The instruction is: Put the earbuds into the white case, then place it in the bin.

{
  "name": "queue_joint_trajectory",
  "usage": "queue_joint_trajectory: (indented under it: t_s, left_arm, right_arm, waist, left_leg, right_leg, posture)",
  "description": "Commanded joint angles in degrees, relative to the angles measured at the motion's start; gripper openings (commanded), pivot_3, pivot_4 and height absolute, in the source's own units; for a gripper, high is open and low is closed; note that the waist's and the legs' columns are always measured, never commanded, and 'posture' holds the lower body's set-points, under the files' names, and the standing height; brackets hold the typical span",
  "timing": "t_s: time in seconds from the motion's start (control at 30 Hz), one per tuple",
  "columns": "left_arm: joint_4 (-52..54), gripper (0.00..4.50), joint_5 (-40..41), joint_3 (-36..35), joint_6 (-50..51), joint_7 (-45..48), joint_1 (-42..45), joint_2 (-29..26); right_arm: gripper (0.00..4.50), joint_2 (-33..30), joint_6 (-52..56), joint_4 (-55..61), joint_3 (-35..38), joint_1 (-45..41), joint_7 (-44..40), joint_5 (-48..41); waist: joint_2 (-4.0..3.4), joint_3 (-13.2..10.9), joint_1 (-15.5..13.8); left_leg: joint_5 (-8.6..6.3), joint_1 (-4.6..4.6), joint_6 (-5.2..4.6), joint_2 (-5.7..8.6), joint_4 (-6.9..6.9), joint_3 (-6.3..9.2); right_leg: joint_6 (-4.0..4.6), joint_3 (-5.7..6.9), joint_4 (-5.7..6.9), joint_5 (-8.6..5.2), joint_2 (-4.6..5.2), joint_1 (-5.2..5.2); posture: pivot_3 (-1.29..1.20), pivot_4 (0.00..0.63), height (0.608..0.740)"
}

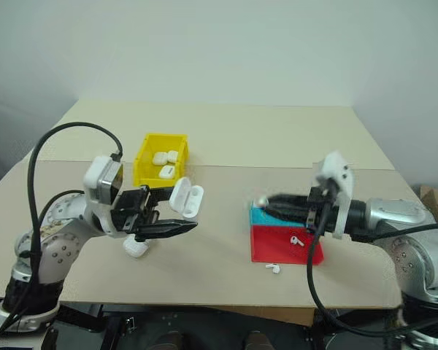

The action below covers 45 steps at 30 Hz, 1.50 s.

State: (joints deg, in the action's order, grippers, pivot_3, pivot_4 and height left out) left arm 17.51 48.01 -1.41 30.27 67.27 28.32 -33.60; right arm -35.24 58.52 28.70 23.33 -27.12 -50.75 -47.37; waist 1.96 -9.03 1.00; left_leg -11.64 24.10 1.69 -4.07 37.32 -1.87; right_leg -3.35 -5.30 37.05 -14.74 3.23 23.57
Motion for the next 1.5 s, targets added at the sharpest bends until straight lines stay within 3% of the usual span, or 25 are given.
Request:
queue_joint_trajectory:
  t_s: [0.03, 0.17, 0.4, 0.57, 1.27, 1.5]
  left_arm:
    - [-2.50, 2.76, -1.24, 1.01, -0.96, 0.99, 3.77, 1.12]
    - [-5.71, 2.76, -2.51, 2.37, -0.40, 1.53, 7.49, 2.40]
    - [-9.38, 2.76, -4.13, 3.04, -1.02, 2.38, 11.05, 4.49]
    - [-9.57, 2.76, -4.47, 2.53, -1.03, 3.19, 11.18, 5.02]
    - [-9.05, 2.76, -5.32, 1.40, -2.11, 3.13, 10.94, 6.05]
    - [-8.93, 2.76, -5.92, 1.06, -2.37, 3.11, 10.89, 6.51]
  right_arm:
    - [0.73, 5.78, -1.57, 2.15, 3.59, -4.67, 9.39, -9.53]
    - [0.73, 12.13, -4.86, 3.62, 0.41, -7.85, 15.98, -13.87]
    - [0.73, 15.53, -9.56, 5.36, -8.08, -6.52, 19.55, -11.69]
    - [0.73, 13.21, -12.42, 6.57, -13.12, -3.87, 19.19, -7.14]
    - [0.73, 7.00, -22.36, 5.18, -20.57, -0.76, 13.59, 2.56]
    - [3.06, 4.48, -22.57, 4.78, -20.44, -0.63, 10.89, 1.82]
  waist:
    - [0.00, 0.00, 0.00]
    - [-0.02, 0.01, -0.01]
    - [-0.03, 0.01, 0.01]
    - [-0.03, 0.01, 0.01]
    - [-0.02, 0.01, -0.02]
    - [-0.02, 0.01, -0.01]
  left_leg:
    - [0.00, -0.01, 0.00, 0.00, 0.00, 0.02]
    - [0.00, 0.05, 0.00, 0.00, -0.06, 0.07]
    - [0.00, 0.14, 0.00, 0.00, -0.05, 0.08]
    - [0.00, 0.13, 0.00, 0.00, -0.05, 0.08]
    - [0.00, 0.14, 0.00, 0.00, -0.05, 0.08]
    - [0.00, 0.14, 0.00, 0.00, -0.06, 0.08]
  right_leg:
    - [0.00, 0.02, 0.01, 0.00, -0.01, -0.01]
    - [0.00, 0.07, -0.03, -0.01, -0.01, 0.01]
    - [0.00, 0.08, 0.00, -0.01, 0.00, 0.11]
    - [0.01, 0.08, 0.00, -0.01, 0.00, 0.11]
    - [0.01, 0.09, -0.01, -0.02, 0.00, 0.12]
    - [0.01, 0.08, -0.02, -0.02, 0.00, 0.12]
  posture:
    - [0.00, 0.150, 0.740]
    - [0.00, 0.150, 0.740]
    - [0.00, 0.150, 0.740]
    - [0.00, 0.150, 0.740]
    - [0.00, 0.150, 0.740]
    - [0.00, 0.150, 0.740]
